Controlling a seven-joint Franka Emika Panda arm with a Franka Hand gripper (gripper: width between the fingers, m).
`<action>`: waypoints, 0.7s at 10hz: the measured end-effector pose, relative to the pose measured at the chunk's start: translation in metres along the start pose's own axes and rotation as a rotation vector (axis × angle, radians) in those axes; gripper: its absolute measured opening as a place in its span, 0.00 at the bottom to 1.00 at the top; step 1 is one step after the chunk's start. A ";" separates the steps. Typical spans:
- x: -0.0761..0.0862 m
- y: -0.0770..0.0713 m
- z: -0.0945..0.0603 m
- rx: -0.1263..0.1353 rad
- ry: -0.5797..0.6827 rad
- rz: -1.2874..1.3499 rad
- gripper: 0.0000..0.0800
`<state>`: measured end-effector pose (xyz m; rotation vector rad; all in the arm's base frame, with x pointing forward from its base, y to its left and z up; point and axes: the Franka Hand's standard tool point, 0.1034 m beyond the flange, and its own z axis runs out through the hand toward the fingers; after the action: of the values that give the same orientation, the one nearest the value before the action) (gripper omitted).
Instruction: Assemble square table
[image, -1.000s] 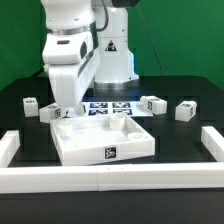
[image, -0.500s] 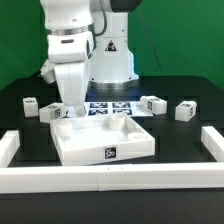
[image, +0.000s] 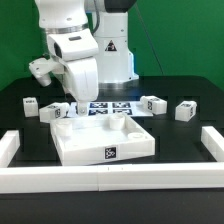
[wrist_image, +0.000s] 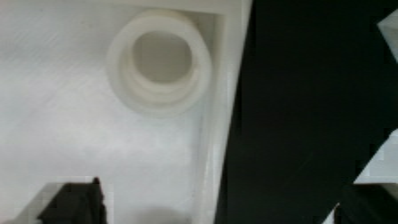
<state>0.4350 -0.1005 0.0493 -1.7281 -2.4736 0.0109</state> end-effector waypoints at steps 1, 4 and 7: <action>0.000 0.000 0.000 0.002 -0.002 -0.004 0.81; 0.011 0.002 0.026 -0.007 0.006 -0.027 0.81; 0.005 0.003 0.034 -0.015 0.004 -0.019 0.81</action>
Offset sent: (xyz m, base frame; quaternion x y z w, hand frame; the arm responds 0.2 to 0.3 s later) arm 0.0087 0.0388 -0.0312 -0.0495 0.0446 -0.0242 0.9975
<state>0.4325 -0.0922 0.0156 -1.7094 -2.4932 -0.0133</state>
